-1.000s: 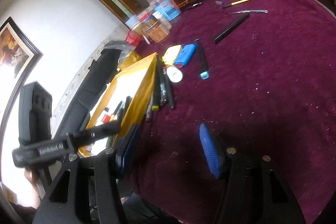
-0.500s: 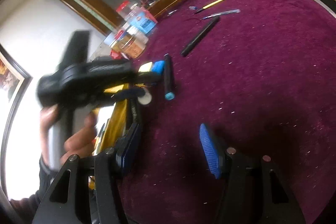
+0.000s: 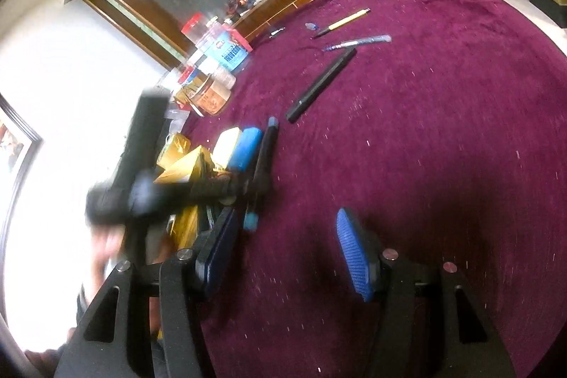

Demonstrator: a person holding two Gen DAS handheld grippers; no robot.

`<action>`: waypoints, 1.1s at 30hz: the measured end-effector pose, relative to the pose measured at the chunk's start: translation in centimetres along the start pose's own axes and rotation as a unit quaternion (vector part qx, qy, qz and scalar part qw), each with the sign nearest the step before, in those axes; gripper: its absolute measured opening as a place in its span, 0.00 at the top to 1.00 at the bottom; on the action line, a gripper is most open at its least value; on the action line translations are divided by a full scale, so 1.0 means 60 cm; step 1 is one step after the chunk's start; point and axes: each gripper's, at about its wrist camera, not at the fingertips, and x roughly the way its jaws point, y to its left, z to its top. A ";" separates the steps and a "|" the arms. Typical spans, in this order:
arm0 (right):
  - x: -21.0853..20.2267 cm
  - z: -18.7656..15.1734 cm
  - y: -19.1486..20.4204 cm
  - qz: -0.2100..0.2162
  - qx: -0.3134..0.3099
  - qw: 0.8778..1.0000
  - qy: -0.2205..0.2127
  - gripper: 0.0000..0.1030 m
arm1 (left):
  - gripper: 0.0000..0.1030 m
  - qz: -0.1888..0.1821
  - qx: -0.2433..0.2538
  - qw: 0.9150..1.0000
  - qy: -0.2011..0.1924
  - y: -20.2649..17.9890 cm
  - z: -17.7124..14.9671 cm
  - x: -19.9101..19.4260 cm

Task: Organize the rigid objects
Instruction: 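Grasp a teal-ended black marker with the left tool while the right tool grasps a black marker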

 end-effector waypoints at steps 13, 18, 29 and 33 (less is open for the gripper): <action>0.201 0.217 0.022 -0.113 -0.001 0.992 0.061 0.50 | 0.88 -0.052 0.032 0.998 -0.016 0.040 -0.169 -0.059; 0.298 0.254 0.025 -0.192 -0.018 0.977 0.095 0.55 | 0.88 -0.065 0.025 0.997 -0.017 0.051 -0.164 -0.057; 0.226 0.153 0.026 -0.213 -0.062 0.971 0.089 0.87 | 0.88 -0.062 0.028 0.997 -0.025 0.057 -0.177 -0.065; 0.149 0.072 0.017 -0.173 -0.056 0.980 0.087 0.87 | 0.88 -0.052 0.032 0.998 -0.025 0.047 -0.192 -0.069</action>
